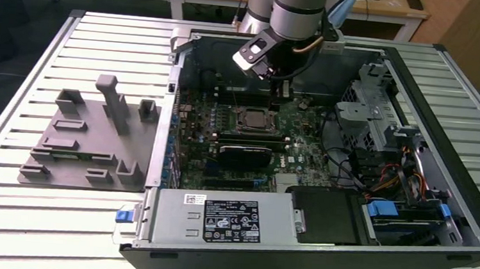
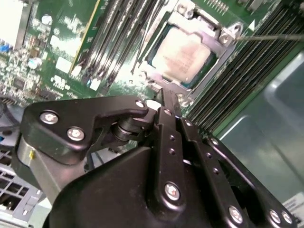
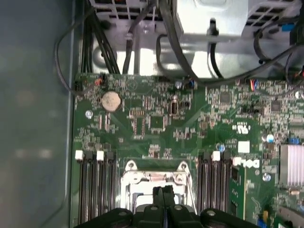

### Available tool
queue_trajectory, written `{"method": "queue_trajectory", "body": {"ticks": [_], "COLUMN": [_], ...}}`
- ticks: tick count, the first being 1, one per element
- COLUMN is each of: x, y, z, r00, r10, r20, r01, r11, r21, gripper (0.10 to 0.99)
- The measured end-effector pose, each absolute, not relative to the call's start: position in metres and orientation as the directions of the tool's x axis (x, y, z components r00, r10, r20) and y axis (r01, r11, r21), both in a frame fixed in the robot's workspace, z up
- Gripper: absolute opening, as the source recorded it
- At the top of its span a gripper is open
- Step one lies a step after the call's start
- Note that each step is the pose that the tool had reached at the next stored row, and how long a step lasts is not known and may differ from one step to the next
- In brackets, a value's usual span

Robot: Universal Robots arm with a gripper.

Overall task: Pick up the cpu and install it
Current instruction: 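Close the cpu cover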

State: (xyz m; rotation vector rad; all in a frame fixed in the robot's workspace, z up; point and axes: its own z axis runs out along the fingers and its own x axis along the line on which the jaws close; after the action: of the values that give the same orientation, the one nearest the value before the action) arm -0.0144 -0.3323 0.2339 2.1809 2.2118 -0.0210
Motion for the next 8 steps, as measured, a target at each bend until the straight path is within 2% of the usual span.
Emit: {"method": "queue_trajectory", "body": {"ticks": [8], "x": [-0.028], "y": [-0.333], "z": [0.225], "r00": [-0.014], "r10": [0.999], "r20": [-0.035], "r01": [1.000], "r11": [0.014], "r21": [0.015], "gripper": [0.106]}}
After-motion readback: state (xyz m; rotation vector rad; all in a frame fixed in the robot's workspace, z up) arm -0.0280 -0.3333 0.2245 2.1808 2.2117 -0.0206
